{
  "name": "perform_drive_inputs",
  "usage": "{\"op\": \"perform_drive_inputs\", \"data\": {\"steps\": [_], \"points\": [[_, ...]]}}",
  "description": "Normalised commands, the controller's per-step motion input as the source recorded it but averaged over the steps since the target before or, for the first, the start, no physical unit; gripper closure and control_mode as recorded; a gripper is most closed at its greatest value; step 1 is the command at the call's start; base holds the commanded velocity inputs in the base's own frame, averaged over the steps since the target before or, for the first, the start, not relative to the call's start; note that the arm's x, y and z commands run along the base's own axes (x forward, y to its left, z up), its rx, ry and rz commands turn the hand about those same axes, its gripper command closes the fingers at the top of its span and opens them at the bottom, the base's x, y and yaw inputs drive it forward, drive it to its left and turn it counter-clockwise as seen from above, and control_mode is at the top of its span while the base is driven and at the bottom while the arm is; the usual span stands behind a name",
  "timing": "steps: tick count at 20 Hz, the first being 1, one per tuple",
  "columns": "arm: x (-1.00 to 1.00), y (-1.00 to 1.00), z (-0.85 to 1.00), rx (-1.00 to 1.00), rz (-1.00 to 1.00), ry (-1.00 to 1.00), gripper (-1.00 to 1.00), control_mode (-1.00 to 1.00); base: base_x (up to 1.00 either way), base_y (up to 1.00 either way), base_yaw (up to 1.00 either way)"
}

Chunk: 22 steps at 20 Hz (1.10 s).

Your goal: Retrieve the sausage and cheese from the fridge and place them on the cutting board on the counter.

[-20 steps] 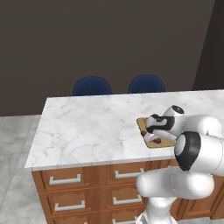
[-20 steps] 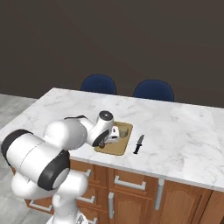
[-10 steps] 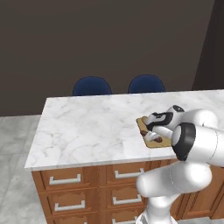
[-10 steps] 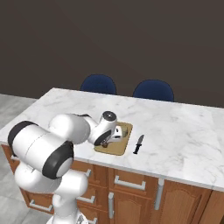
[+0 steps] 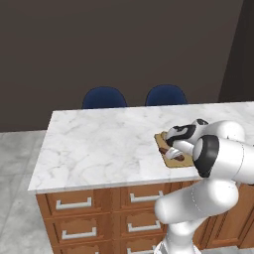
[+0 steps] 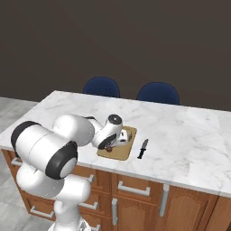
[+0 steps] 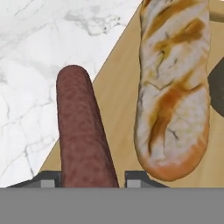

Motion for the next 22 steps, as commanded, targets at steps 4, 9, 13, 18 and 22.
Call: {"op": "perform_drive_inputs", "data": {"steps": [4, 9, 13, 18, 22], "points": [[0.0, 0.0, -0.04, 0.0, 0.0, -0.01, 1.0, -1.0, 0.0, 0.0, 0.0], [0.0, -0.06, -0.02, 0.0, -0.03, -0.04, 1.0, -1.0, 0.0, 0.0, 0.0], [-0.02, -0.18, 0.0, 0.0, -0.04, -0.05, 1.0, -1.0, 0.0, 0.0, 0.0], [-0.03, -0.11, -0.02, 0.0, -0.05, -0.05, 1.0, -1.0, 0.0, 0.0, 0.0], [0.0, -0.01, -0.04, 0.0, -0.03, -0.04, 1.0, -1.0, 0.0, 0.0, 0.0]]}}
